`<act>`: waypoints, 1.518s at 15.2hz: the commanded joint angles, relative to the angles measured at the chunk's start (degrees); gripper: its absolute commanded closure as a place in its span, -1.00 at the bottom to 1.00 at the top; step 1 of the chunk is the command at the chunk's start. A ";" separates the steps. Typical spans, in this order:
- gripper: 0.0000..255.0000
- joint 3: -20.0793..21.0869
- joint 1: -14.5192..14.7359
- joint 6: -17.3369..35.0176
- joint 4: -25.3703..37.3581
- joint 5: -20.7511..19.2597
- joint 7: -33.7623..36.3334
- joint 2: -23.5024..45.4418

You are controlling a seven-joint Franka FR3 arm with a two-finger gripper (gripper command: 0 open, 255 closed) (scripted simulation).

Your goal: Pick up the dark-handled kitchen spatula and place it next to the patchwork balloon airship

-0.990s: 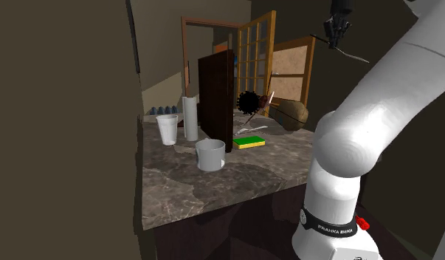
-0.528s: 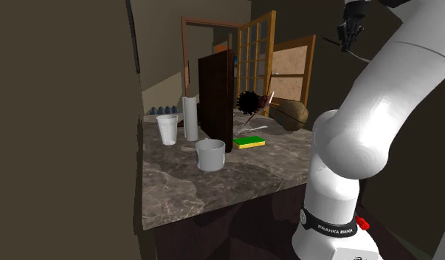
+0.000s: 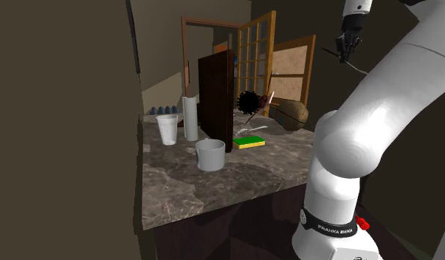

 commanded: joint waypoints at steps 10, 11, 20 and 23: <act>1.00 2.36 -4.72 7.36 -12.18 -2.62 2.58 -4.76; 1.00 2.39 -5.02 8.01 -13.17 -2.86 2.78 -5.11; 1.00 1.71 -7.06 13.80 -21.26 -5.03 4.32 -7.81; 1.00 1.18 -7.53 15.72 -23.69 -5.78 4.76 -8.52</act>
